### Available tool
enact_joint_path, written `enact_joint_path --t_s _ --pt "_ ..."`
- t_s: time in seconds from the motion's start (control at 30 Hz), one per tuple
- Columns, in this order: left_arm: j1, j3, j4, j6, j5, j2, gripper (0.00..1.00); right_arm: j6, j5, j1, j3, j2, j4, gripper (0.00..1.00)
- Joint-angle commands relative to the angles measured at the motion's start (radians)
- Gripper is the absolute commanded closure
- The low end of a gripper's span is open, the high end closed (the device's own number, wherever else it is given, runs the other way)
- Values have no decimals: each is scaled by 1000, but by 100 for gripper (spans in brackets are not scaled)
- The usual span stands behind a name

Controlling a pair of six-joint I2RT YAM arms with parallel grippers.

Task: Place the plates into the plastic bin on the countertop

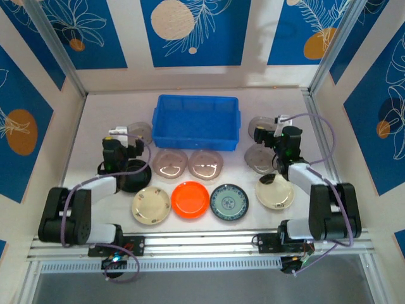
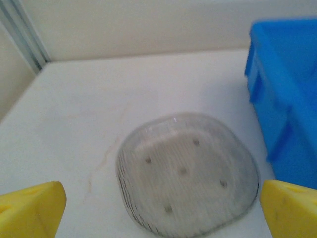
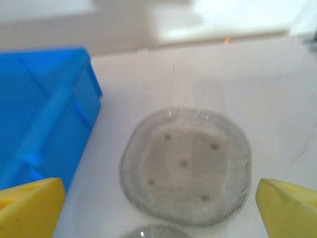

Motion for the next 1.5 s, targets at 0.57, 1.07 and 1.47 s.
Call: enact_joint_path --t_s 0.57,1.07,1.47 --pt "0 537 -823 -413 288 -55 0 276 41 73 484 135 -670 1" --pt "-11 743 -894 -412 471 45 1 415 -80 -77 628 312 -779 24" --pt "-17 796 -889 -412 499 117 5 408 -142 -219 710 433 -887 47"
